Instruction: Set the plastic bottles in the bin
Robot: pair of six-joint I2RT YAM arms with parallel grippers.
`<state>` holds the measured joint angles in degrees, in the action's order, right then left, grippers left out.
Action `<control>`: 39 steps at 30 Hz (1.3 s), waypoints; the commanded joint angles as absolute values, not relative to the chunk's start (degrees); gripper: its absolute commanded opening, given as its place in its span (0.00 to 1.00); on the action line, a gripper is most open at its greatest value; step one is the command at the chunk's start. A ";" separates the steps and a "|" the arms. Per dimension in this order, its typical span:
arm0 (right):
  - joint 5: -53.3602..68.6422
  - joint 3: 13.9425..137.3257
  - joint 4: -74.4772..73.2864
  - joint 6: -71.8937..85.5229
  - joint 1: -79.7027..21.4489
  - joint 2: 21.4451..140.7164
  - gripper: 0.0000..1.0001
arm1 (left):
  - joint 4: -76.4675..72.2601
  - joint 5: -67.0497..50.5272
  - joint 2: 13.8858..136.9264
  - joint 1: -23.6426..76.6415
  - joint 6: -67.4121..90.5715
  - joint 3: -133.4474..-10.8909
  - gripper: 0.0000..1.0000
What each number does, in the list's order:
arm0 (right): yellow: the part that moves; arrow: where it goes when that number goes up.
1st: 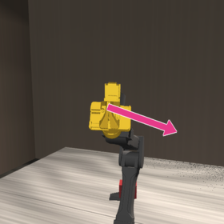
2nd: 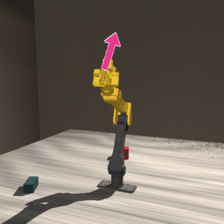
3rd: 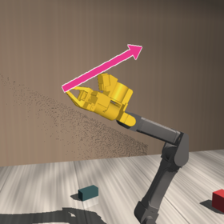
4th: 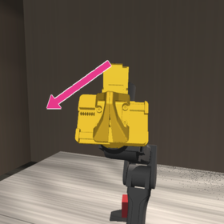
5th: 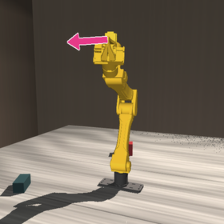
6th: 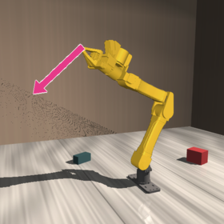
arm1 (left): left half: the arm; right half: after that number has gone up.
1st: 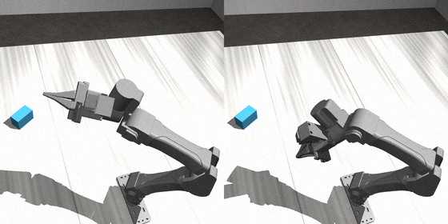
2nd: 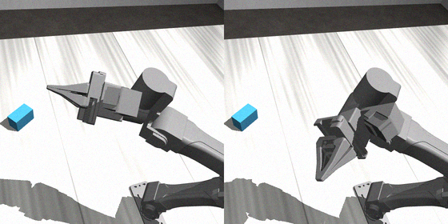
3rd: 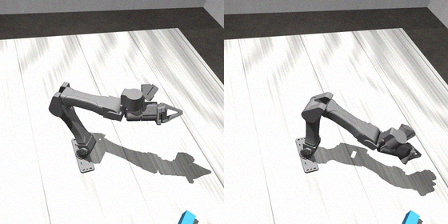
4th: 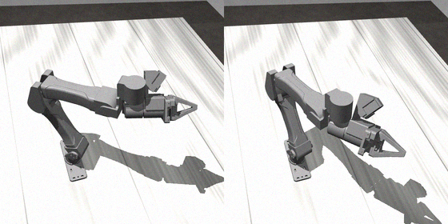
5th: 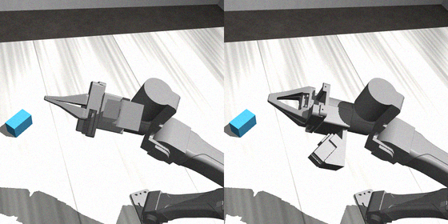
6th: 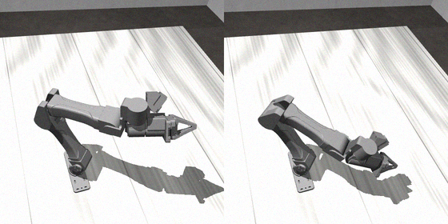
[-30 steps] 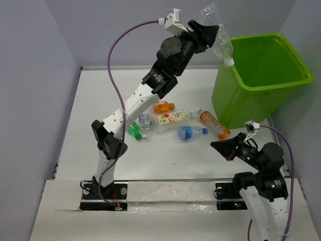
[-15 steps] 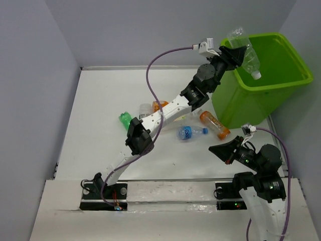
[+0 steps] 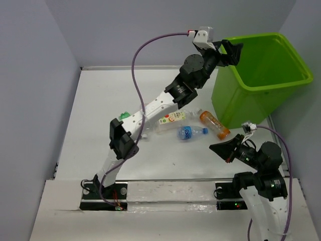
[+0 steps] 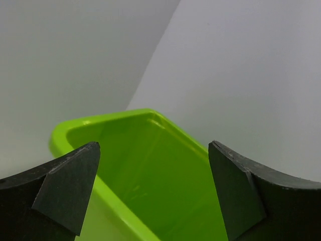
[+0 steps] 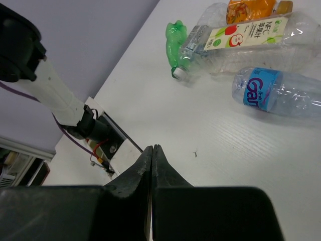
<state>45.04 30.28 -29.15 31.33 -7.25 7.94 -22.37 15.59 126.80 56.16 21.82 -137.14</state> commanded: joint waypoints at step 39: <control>-5.91 42.98 -6.95 -5.97 -40.69 73.20 0.91 | 3.87 19.78 57.12 22.77 52.30 -34.36 0.99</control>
